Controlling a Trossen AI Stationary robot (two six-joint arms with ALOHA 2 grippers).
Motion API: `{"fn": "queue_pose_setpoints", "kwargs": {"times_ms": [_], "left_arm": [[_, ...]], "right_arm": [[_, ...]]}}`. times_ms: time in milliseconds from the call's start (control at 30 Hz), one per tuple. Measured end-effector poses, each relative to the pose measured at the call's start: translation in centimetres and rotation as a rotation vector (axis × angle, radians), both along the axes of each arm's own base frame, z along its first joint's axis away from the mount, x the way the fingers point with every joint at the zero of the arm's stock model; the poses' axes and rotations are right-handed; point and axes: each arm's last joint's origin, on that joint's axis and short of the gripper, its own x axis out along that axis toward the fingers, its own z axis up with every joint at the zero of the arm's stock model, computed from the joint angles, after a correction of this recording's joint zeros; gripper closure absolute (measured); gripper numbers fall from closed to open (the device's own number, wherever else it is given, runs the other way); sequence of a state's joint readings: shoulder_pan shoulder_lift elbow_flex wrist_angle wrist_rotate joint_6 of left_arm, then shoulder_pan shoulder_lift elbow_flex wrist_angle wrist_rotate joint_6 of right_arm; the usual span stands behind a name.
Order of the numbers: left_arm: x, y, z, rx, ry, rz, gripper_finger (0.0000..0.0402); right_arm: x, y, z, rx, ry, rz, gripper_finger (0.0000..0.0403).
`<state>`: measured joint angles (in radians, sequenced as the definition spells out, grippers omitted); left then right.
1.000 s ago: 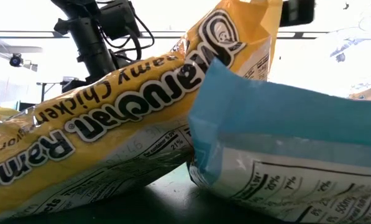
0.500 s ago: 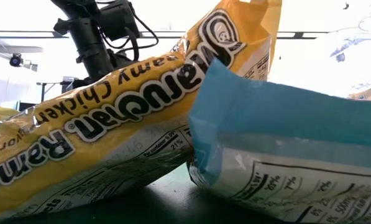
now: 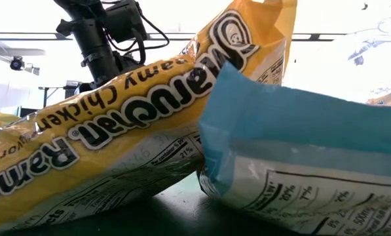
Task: Sort Maruchan noodles
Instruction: Put the middle right yellow noodle pack into the bottom transparent bin
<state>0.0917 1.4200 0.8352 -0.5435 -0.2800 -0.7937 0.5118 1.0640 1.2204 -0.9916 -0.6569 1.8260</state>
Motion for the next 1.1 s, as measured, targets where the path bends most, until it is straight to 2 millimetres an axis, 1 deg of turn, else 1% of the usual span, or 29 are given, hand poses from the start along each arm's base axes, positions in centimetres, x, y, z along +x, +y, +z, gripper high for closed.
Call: {"fn": "queue_pose_setpoints", "kwargs": {"times_ms": [67,167,233,333,533,800,1100], "left_arm": [[0.0,0.1,0.0,0.001,-0.004,0.002,0.0249],[0.1,0.2,0.1,0.003,-0.014,0.008,0.0249],[0.1,0.3,0.1,0.004,-0.020,0.012,0.0249],[0.2,0.4,0.1,0.005,-0.031,0.016,0.0249],[0.3,0.4,0.2,0.006,-0.036,0.016,0.0249],[0.3,0.4,0.2,0.006,-0.046,0.018,0.0249],[0.3,0.4,0.2,0.006,-0.046,0.017,0.0249]], "right_arm": [[-1.1,-0.6,-0.8,-0.081,0.163,-0.024,0.0351],[-2.4,-1.4,-1.5,-0.180,0.309,-0.014,0.0351],[-2.9,-1.6,-1.7,-0.228,0.353,-0.005,0.0351],[-3.0,-1.5,-1.8,-0.259,0.347,-0.005,0.0351],[-2.2,-0.9,-2.9,-0.291,0.363,0.046,0.0351],[-0.5,0.2,-5.8,-0.355,0.403,0.163,0.0351],[0.5,1.6,-8.2,-0.404,0.440,0.278,0.0351]]}}
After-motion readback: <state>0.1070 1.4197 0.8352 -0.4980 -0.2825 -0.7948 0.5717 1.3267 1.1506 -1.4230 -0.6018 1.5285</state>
